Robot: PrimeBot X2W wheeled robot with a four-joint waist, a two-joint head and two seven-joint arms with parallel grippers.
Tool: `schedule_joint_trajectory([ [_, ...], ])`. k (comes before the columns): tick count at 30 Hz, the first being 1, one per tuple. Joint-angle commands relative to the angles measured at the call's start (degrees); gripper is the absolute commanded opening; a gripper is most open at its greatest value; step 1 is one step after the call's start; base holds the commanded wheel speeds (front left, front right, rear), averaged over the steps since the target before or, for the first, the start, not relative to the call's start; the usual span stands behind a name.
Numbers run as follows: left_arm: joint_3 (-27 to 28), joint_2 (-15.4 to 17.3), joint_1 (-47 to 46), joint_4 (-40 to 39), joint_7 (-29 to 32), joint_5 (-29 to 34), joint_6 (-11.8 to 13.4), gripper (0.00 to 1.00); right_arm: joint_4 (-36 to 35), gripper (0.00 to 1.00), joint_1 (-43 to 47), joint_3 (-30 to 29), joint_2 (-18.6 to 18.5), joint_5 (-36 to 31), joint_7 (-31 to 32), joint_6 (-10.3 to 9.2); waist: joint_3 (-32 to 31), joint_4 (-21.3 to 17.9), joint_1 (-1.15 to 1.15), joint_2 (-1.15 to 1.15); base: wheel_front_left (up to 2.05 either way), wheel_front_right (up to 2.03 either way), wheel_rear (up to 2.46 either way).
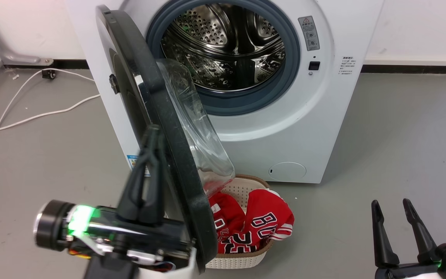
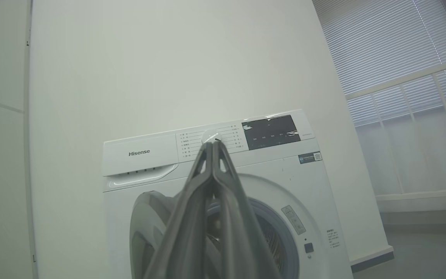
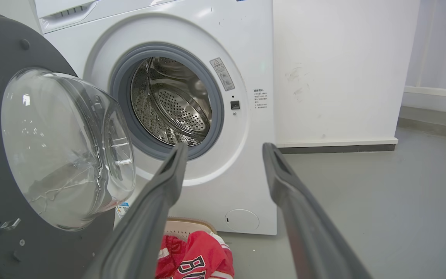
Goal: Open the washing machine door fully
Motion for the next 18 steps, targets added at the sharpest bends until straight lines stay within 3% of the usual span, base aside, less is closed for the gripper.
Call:
schedule_joint_trajectory([
  [1,-1.22,0.20,-0.76,-0.26,-0.13,0.60,-0.36,0.00,0.13,1.00,0.18,0.08,0.19,0.39,-0.11,-0.01,-0.02,0.04,0.00,0.00,0.00,0.00,0.00],
  [13,-15.10,-1.05,-2.41,2.01,-0.13,0.04,-3.33,0.00,0.53,1.00,-0.21,0.50,0.19,0.46,-0.10,-0.01,-0.07,0.37,0.00,0.00,0.00,0.00,0.00],
  [18,-18.94,-1.33,-2.19,4.37,-0.13,-0.57,-3.41,0.00,0.70,1.00,-0.68,1.01,0.18,0.46,-0.10,-0.01,0.02,0.24,0.00,0.00,0.00,0.00,0.00],
])
